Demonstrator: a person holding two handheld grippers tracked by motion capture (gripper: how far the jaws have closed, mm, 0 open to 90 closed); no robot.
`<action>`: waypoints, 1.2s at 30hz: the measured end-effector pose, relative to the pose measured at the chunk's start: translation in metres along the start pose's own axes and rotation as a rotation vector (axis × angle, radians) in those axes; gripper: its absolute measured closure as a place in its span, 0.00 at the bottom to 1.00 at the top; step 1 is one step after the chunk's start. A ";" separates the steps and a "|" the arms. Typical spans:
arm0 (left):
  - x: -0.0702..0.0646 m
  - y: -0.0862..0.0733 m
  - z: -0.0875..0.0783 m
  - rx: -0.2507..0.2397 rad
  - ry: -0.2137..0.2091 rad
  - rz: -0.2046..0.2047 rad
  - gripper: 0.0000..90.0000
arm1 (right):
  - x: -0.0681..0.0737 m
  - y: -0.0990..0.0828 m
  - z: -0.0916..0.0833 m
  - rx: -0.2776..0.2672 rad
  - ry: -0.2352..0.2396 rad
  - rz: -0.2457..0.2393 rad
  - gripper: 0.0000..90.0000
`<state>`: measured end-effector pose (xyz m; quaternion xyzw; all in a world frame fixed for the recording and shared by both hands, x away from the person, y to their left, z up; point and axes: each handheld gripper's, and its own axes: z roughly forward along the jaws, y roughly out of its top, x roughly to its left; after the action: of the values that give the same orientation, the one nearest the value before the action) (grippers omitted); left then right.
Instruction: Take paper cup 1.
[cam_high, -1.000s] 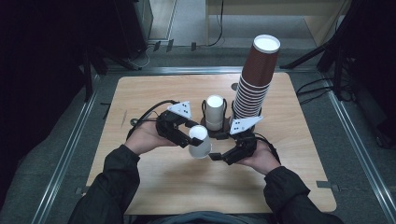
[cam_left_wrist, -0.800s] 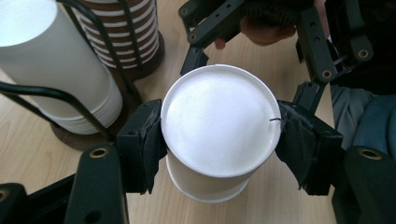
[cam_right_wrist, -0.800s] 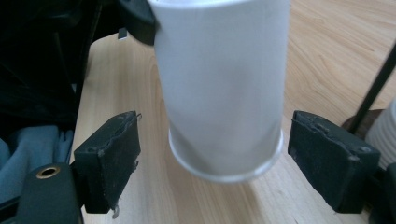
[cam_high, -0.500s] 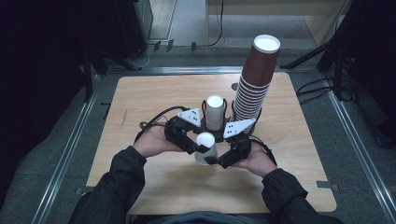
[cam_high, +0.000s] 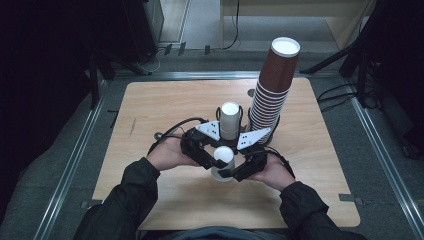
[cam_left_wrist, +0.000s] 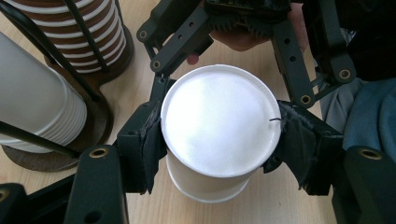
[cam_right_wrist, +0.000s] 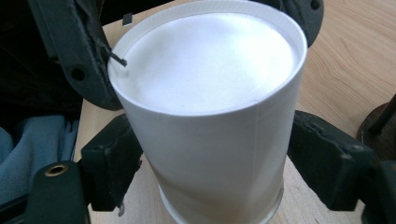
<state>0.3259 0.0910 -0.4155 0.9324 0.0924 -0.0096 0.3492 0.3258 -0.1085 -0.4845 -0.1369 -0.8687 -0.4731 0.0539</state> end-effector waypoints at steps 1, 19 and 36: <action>0.000 0.000 0.000 0.000 0.000 0.001 0.39 | 0.000 0.000 0.000 0.000 0.001 0.001 0.24; 0.001 -0.001 0.003 0.013 -0.009 -0.025 0.39 | 0.002 0.001 -0.001 0.006 -0.010 -0.056 0.33; 0.004 -0.008 -0.007 -0.051 0.032 -0.093 0.19 | 0.001 0.000 -0.001 0.008 -0.032 -0.075 0.34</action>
<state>0.3277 0.1017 -0.4156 0.9180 0.1415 -0.0086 0.3704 0.3242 -0.1097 -0.4837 -0.1116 -0.8758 -0.4691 0.0230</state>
